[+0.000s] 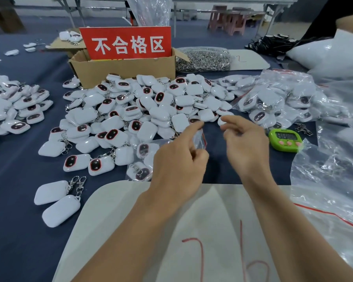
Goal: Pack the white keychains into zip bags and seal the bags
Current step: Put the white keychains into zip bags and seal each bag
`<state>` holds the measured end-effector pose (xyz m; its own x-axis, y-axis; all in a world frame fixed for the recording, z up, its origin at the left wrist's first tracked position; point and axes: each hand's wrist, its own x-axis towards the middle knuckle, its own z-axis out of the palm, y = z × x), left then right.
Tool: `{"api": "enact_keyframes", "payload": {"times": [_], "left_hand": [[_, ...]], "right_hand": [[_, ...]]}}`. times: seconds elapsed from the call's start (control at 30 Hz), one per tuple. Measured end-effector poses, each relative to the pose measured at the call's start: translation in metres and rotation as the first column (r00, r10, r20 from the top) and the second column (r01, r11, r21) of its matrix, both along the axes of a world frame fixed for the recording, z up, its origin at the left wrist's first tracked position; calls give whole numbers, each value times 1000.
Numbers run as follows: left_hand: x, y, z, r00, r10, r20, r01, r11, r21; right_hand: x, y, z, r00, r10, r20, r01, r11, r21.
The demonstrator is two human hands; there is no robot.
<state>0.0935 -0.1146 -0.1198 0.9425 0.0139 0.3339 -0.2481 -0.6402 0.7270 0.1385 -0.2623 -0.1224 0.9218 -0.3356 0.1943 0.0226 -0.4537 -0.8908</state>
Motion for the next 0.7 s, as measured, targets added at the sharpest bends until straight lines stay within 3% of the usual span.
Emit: {"api": "enact_keyframes", "payload": {"times": [0.07,0.1,0.17,0.3,0.47,0.57,0.7], "left_hand": [[0,-3,-8,996,-50,-74,60,987,149],[0,-5,-11,997,-55,-60,68,968,243],[-1,-6,-14,998,-65,-25,69,938,339],[0,-5,-14,980,-166,-112,192,938,289],[1,-6,-17,980,-149,-128,180,945,273],[5,-4,-18,990,-52,-130,88,952,294],[8,3,-19,993,57,-101,-28,962,272]], "right_hand": [[10,-3,-9,980,34,-195,-109,915,-388],[13,-3,-11,963,45,-267,-174,857,-485],[17,-1,-11,947,91,-308,-247,819,-518],[10,-5,-7,976,118,-183,-192,861,-471],[1,-3,-4,958,83,-273,-250,708,-660],[-1,-5,-2,969,79,-236,-197,823,-533],[-6,-9,-1,983,39,-177,-64,988,-139]]}}
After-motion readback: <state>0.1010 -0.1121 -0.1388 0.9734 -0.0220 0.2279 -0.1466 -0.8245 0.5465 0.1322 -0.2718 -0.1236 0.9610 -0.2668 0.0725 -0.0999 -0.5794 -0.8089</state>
